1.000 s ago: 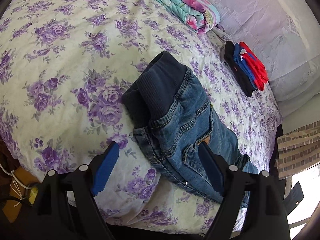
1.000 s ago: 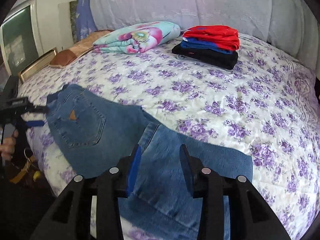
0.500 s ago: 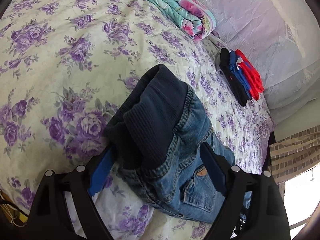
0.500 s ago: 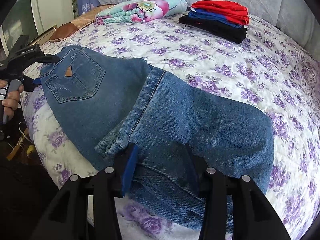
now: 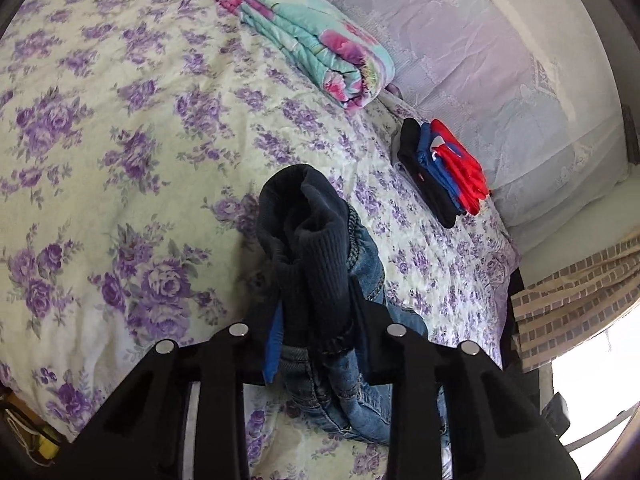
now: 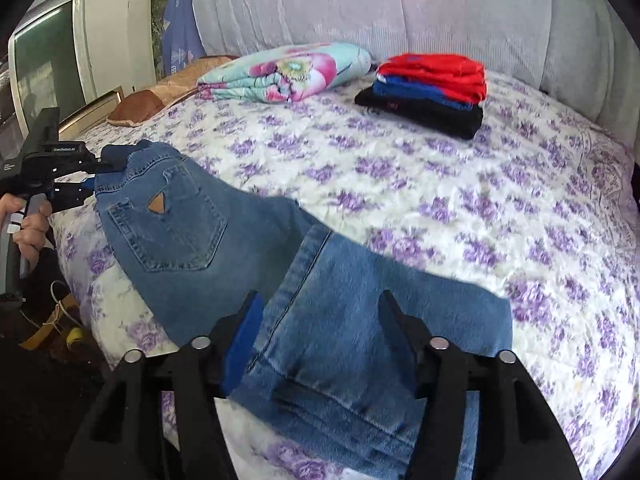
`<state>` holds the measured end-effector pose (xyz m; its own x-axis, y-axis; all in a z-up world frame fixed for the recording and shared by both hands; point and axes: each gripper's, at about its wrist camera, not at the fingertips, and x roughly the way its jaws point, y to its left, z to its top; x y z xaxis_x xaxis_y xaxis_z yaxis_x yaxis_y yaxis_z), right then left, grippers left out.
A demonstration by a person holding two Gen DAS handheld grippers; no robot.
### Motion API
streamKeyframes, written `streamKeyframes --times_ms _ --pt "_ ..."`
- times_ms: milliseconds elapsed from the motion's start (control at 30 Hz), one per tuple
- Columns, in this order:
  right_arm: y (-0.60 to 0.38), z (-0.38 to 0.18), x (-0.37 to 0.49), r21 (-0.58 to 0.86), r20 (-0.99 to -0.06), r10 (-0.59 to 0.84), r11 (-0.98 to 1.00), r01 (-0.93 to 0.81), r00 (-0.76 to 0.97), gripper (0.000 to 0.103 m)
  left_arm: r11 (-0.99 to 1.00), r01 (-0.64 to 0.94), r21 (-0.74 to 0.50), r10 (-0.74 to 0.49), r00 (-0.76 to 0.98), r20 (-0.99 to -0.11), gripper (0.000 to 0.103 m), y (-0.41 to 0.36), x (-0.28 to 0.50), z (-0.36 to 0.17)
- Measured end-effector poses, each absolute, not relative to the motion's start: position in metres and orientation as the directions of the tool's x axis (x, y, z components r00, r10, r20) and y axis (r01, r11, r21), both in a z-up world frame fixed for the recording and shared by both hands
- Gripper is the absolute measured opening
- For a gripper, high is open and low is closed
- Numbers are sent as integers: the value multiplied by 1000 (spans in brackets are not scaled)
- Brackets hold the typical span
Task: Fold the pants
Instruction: 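Grasp the dark waistband with the left gripper and lift it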
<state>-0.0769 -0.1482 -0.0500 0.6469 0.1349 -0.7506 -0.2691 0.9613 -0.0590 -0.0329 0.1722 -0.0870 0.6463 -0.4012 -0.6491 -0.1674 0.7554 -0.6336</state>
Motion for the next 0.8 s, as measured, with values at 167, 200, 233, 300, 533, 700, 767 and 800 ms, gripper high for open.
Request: streamKeyframes --times_ms 167,200,233,300,533,700,767,800 --pt "-140 -98 -33 -119 -862 16 965 -232 507 74 795 -112 -597 -389 660 -642 27 157 -34 -62" --pt "-140 -98 -33 -116 -844 27 966 -231 536 76 810 -89 -579 -384 665 -640 27 151 -35 -53" --pt "-142 -97 -32 -108 -845 33 967 -230 534 77 822 -68 -566 -383 669 -637 26 146 -37 -46" --pt "-146 -91 -33 -86 -847 55 967 -239 529 77 849 -15 -528 -378 680 -628 26 131 -39 -28" --pt "-198 -62 -70 27 -792 88 994 -109 605 78 905 214 -369 -403 710 -578 25 53 -43 27" --pt "-268 -56 -101 122 -802 26 985 122 596 78 875 393 -283 -484 675 -557 24 -18 -41 44" --pt "-292 -59 -117 141 -813 -11 966 215 583 78 848 475 -234 -518 652 -554 24 -49 -44 43" --pt "-304 -62 -125 150 -815 -24 956 251 579 78 827 523 -207 -540 633 -555 24 -68 -46 41"
